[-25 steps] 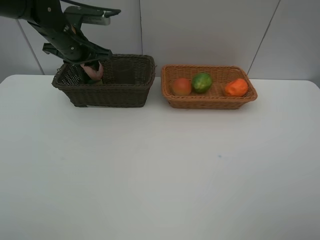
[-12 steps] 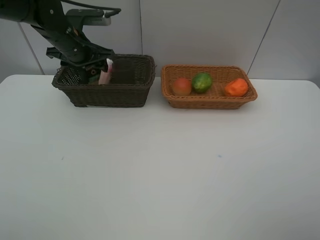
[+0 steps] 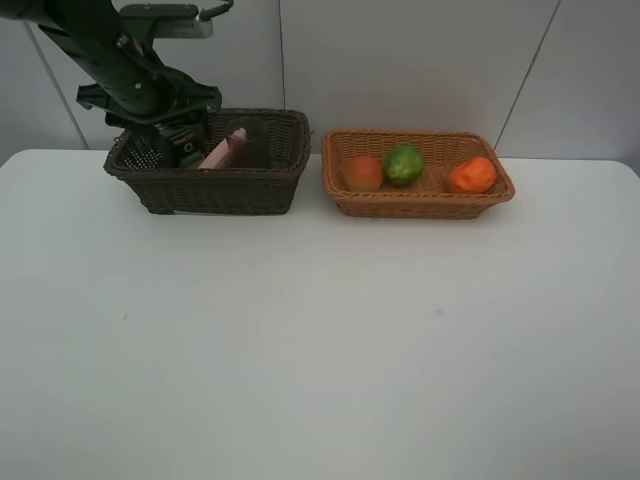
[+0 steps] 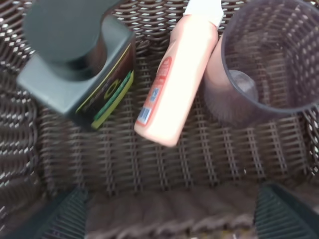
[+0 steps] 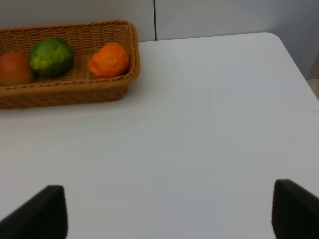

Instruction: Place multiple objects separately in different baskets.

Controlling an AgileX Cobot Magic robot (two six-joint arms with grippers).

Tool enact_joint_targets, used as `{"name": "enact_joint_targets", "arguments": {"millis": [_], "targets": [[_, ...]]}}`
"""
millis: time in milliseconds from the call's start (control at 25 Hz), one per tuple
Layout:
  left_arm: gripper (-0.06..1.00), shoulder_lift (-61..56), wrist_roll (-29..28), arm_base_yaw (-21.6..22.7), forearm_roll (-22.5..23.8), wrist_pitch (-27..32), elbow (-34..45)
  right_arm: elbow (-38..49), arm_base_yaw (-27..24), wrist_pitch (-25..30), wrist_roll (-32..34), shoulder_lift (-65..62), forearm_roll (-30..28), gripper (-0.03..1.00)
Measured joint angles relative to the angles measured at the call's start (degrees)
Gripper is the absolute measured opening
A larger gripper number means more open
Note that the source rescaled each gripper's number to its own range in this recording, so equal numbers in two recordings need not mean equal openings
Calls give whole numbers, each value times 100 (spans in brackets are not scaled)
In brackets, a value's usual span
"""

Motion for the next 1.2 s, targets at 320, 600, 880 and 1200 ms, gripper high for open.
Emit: {"name": "enact_joint_targets", "arguments": {"millis": [320, 600, 880, 1200], "targets": [[89, -1413, 138, 220, -7, 1564, 178, 0, 0, 0, 0, 0, 0, 67], [89, -3691, 380, 863, -5, 1766, 1210, 0, 0, 0, 0, 0, 0, 67], [89, -6096, 867, 1099, 1, 1959, 2096, 0, 0, 0, 0, 0, 0, 67], [96, -8076, 1116, 1099, -423, 2761, 3084, 0, 0, 0, 0, 0, 0, 67]]}}
